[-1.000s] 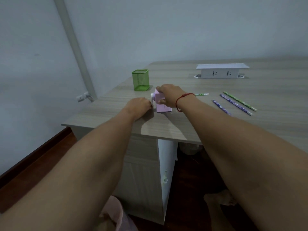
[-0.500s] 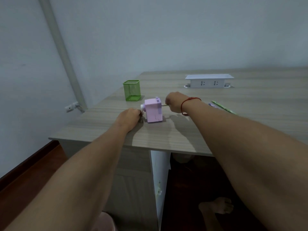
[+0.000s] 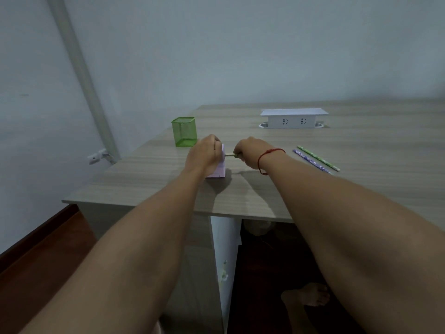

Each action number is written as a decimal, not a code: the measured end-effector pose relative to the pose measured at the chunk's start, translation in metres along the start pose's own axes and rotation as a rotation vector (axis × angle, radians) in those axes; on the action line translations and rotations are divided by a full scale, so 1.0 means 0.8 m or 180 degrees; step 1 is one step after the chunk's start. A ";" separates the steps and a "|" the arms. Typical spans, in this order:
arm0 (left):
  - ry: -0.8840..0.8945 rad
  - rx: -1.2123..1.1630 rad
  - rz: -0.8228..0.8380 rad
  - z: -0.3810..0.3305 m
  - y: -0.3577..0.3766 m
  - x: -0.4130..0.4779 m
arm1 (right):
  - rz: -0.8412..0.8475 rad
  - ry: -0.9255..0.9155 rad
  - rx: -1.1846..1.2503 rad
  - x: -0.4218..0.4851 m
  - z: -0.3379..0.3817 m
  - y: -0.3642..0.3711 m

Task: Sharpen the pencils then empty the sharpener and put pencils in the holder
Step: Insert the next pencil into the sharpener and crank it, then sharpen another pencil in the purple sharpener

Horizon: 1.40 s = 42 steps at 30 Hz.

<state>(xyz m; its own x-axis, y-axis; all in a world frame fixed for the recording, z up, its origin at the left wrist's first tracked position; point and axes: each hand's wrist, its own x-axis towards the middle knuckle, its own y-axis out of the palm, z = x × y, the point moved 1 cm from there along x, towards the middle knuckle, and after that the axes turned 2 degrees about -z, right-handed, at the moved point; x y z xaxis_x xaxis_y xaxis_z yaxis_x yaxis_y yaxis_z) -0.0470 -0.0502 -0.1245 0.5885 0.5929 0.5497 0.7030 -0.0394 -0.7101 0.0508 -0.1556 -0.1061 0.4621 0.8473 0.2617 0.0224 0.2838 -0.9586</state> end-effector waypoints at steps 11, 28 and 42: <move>-0.0068 0.0124 0.0011 -0.018 0.007 -0.005 | -0.0056 -0.0086 -0.0523 -0.015 -0.013 -0.007; -0.0064 -0.0128 -0.0241 -0.041 0.025 -0.004 | -0.0224 0.0619 -0.0559 -0.045 -0.085 -0.044; -0.0031 -0.0213 -0.0385 -0.043 0.025 -0.015 | 0.0056 0.1000 -0.0046 -0.058 -0.080 -0.013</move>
<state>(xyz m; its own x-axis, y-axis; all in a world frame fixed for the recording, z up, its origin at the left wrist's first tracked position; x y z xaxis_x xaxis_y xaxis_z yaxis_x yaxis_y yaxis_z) -0.0261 -0.0861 -0.1304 0.4941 0.6044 0.6249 0.7938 -0.0204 -0.6078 0.0860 -0.2270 -0.1154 0.7138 0.6713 0.1995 0.0234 0.2619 -0.9648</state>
